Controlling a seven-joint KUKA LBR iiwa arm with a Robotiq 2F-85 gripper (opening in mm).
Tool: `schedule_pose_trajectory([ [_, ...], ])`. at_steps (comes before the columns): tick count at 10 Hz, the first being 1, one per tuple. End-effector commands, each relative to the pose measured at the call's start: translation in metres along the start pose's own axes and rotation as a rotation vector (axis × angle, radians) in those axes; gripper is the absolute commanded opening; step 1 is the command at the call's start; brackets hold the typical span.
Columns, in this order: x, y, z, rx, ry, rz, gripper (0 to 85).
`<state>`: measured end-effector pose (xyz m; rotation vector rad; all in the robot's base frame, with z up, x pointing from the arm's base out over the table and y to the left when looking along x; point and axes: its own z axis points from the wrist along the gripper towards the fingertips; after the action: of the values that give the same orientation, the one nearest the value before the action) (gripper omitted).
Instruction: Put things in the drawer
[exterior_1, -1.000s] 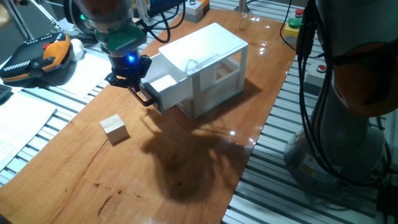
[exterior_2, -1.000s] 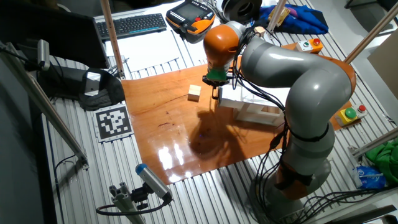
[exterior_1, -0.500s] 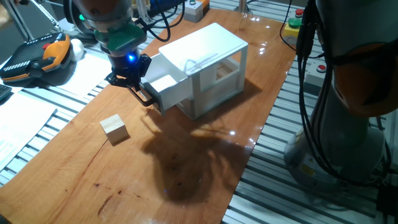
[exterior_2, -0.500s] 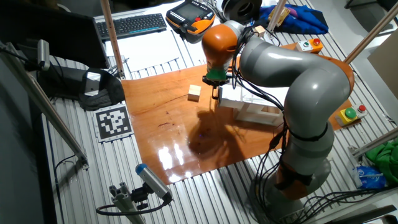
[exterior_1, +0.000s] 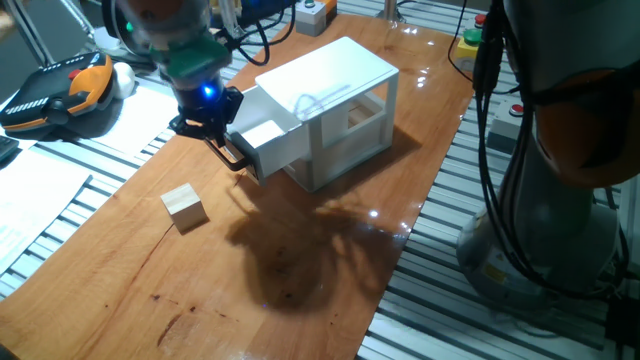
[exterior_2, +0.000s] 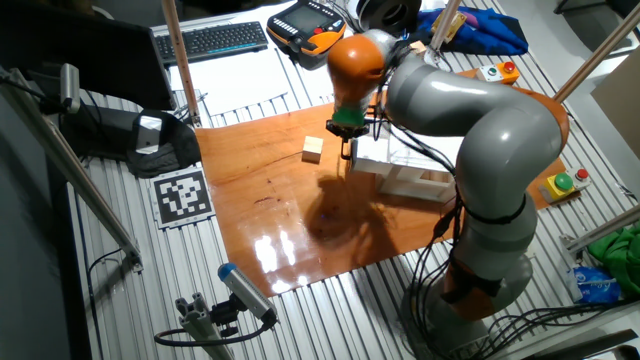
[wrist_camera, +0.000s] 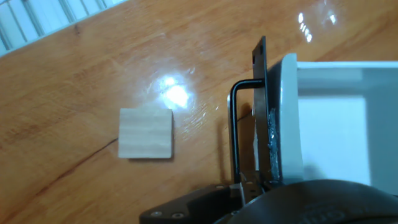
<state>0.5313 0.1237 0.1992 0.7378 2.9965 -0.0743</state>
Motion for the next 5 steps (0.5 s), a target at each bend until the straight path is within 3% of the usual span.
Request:
schedule_pose_trajectory([
  [1, 0.0006, 0.0008, 0.0, -0.001, -0.019, -0.017, 0.0],
  [2, 0.0006, 0.0008, 0.0, 0.007, -0.054, -0.032, 0.0],
  [5, 0.0006, 0.0008, 0.0, -0.052, -0.053, -0.041, 0.0],
])
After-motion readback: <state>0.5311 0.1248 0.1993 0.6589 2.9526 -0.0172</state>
